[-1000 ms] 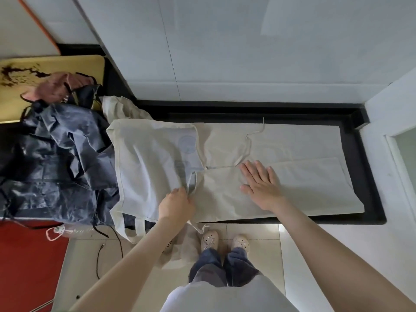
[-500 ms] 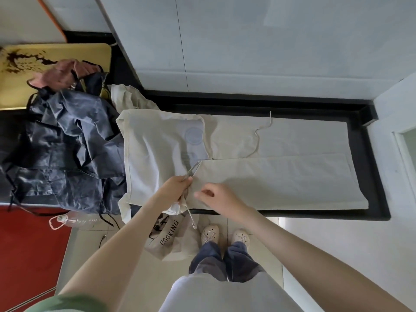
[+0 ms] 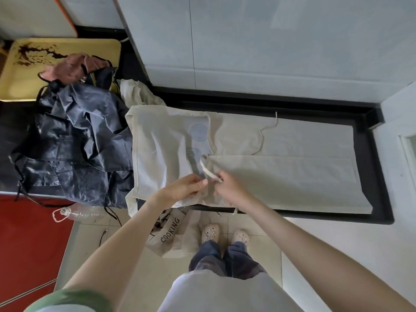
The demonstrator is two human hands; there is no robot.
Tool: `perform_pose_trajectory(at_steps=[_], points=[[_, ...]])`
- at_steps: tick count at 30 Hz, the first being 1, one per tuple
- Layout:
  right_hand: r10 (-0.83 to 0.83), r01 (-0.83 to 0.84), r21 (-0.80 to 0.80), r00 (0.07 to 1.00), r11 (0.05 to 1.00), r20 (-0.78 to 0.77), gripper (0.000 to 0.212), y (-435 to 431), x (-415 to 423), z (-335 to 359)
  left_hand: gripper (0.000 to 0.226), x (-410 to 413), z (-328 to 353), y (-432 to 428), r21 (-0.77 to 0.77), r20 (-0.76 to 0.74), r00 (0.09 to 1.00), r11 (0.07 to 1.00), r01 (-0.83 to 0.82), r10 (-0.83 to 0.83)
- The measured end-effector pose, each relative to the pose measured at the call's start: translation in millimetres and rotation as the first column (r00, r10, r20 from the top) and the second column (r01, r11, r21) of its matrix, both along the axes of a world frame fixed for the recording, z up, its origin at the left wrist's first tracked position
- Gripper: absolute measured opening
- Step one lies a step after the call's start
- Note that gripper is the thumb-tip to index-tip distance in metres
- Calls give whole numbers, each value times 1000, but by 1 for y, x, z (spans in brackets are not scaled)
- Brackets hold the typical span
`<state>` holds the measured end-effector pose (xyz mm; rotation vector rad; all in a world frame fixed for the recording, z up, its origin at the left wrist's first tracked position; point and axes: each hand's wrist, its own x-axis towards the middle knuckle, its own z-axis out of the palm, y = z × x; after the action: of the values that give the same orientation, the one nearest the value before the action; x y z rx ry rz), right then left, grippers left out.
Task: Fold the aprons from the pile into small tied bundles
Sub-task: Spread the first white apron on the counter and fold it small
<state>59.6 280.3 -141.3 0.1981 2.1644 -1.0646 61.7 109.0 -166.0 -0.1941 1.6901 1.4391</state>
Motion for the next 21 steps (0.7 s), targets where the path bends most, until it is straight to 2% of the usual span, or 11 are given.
perform_pose_trajectory(at_steps=[2, 4, 7, 9, 11, 13, 15, 16, 18, 19, 21], points=[[7, 6, 95, 991, 995, -135, 23, 16, -24, 7, 35, -1, -1, 5, -155, -29, 999, 988, 10, -15], [48, 45, 243, 930, 969, -364, 21, 34, -51, 13, 7, -7, -1, 13, -340, -99, 993, 940, 33, -70], [147, 211, 475, 779, 854, -609, 17, 52, -83, 25, 18, -17, -2, 15, -514, -136, 973, 853, 93, -188], [164, 340, 491, 666, 802, -728, 21, 57, -95, 33, 17, -24, -2, 13, -565, -139, 966, 819, 105, -219], [214, 330, 450, 556, 830, -803, 31, 55, -94, 33, 13, -26, -1, 10, -618, -156, 961, 782, 84, -227], [305, 126, 422, 513, 898, -803, 36, 49, -78, 24, 14, -22, -1, 9, -682, -180, 964, 731, 21, -196], [444, -231, 390, 620, 891, -648, 52, 41, -49, 10, 17, -13, 0, 11, -709, -241, 962, 699, -88, -124], [542, -399, 369, 650, 840, -532, 64, 39, -34, 2, 18, -8, 2, 14, -705, -283, 955, 694, -146, -86], [720, -602, 395, 573, 694, -392, 84, 37, -9, -16, 17, 4, 6, 19, -678, -378, 926, 687, -262, -20], [773, -643, 428, 525, 635, -356, 89, 36, 1, -24, 18, 8, 7, 22, -660, -422, 906, 684, -312, 6], [808, -665, 458, 492, 590, -326, 85, 35, 11, -36, 17, 13, 5, 23, -616, -485, 872, 683, -393, 65]])
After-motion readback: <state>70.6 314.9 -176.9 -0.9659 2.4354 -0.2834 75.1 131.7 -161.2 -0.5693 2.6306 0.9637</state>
